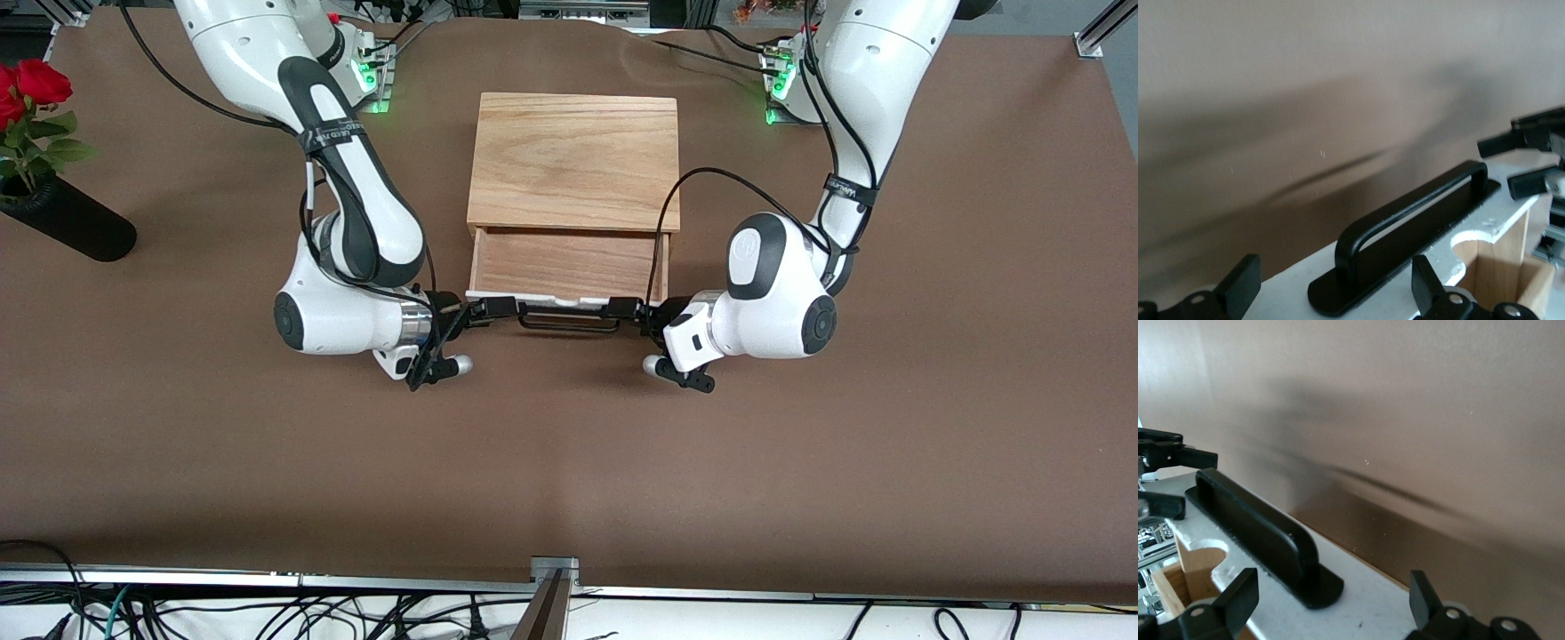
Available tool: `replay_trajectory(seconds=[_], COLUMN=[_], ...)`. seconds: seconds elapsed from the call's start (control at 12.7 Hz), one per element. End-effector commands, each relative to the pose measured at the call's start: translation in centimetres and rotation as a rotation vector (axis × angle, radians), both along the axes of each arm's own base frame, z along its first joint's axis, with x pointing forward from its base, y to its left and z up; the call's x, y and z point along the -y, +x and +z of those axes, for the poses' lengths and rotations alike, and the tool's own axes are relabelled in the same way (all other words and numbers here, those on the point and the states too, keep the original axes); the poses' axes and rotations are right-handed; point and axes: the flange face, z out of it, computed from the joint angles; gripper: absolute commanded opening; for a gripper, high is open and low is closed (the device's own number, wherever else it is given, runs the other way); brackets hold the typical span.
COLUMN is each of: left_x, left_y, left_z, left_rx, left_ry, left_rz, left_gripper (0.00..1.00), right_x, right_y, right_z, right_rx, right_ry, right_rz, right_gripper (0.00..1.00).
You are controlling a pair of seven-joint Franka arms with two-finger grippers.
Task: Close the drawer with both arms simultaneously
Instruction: 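Push the white drawer front into the box with both grippers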
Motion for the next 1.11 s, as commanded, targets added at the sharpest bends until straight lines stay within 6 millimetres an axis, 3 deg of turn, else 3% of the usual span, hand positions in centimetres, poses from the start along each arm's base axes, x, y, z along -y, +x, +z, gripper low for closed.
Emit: replay_trajectory(seconds=[0.0,0.24,0.63,0.79,1.03], left_x=[-0.4,-0.3,-0.1,0.1,-0.2], left_y=[-0.2,-0.8,-1.5,-2.1,-2.8], left_z=[0.3,0.3,0.2,0.0,-1.1], left_rx=[-0.034,-0.072,-0.117,-0.148,-0.179], left_ry=[-0.04,-0.044,-0.05,-0.054,-0.046], left_rz=[-0.049,-0.071,-0.105,-0.129,-0.138], left_gripper=[1.0,1.0,1.0,1.0,1.0], right_x=[0.5,1.1,1.9,2.0,1.6], right_y=[-0.7,-2.6,-8.9,-11.2,-14.0], right_z=[0.1,0.4,2.0,1.6,-0.5], right_rx=[0.006,-0.022,-0.076,-0.091,-0.076], right_ry=[0.016,0.01,0.001,-0.011,-0.047], right_rz=[0.006,0.011,0.036,0.046,0.046], right_gripper=[1.0,1.0,1.0,1.0,1.0])
